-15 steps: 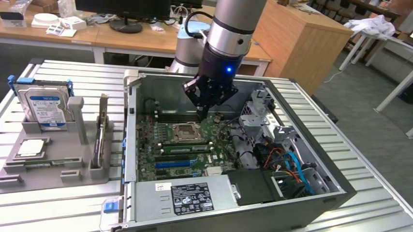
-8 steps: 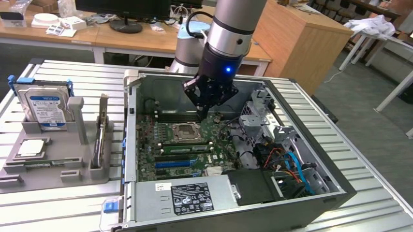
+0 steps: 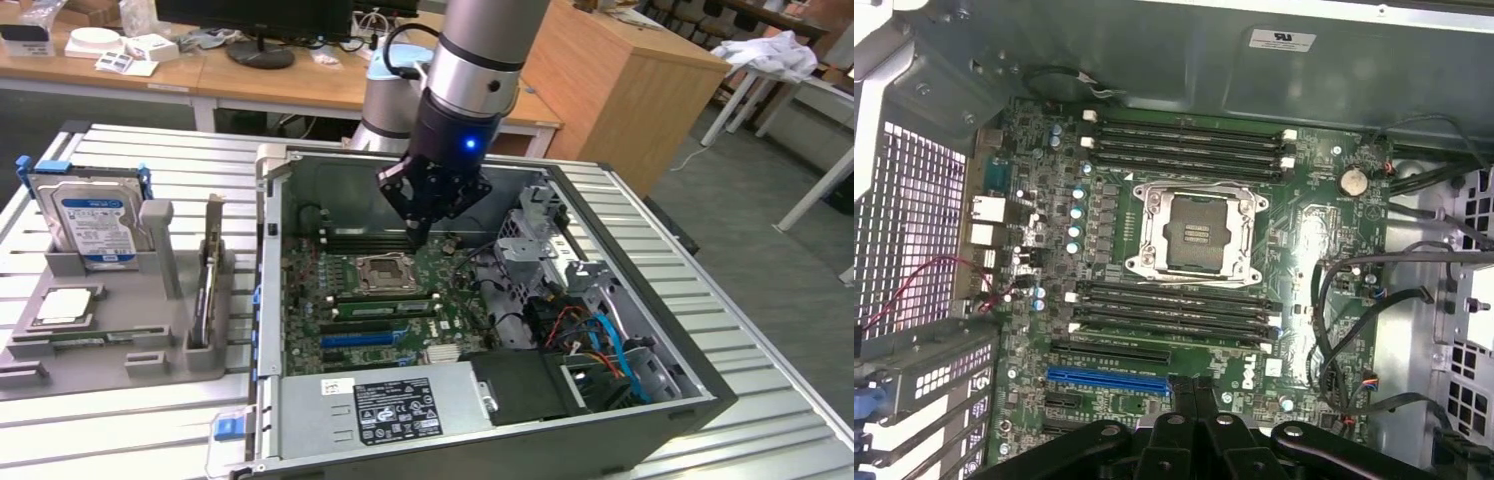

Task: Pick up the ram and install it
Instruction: 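Press down the ram until it locks into place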

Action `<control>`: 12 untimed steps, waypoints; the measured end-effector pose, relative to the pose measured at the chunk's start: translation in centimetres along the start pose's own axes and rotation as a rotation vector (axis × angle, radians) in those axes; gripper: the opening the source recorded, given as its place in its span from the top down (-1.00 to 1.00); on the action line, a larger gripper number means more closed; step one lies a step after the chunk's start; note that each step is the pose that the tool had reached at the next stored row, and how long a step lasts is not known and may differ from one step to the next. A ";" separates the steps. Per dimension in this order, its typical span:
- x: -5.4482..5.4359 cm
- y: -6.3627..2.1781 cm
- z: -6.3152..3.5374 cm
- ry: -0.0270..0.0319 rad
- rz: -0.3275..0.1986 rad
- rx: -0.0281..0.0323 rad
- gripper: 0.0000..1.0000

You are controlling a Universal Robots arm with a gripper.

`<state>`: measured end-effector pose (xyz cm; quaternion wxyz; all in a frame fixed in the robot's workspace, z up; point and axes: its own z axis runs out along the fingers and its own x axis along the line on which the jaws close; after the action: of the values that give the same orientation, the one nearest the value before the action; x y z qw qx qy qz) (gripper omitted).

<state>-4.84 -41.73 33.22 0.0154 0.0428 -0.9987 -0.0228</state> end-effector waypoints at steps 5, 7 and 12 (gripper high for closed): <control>0.1 0.01 0.00 0.0001 -0.001 0.0000 0.79; 0.1 0.00 -0.08 0.0002 -0.001 0.0003 0.79; 0.1 0.03 -0.59 0.0001 -0.002 0.0001 0.79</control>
<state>-4.92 -41.73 33.82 0.0154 0.0439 -0.9987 -0.0228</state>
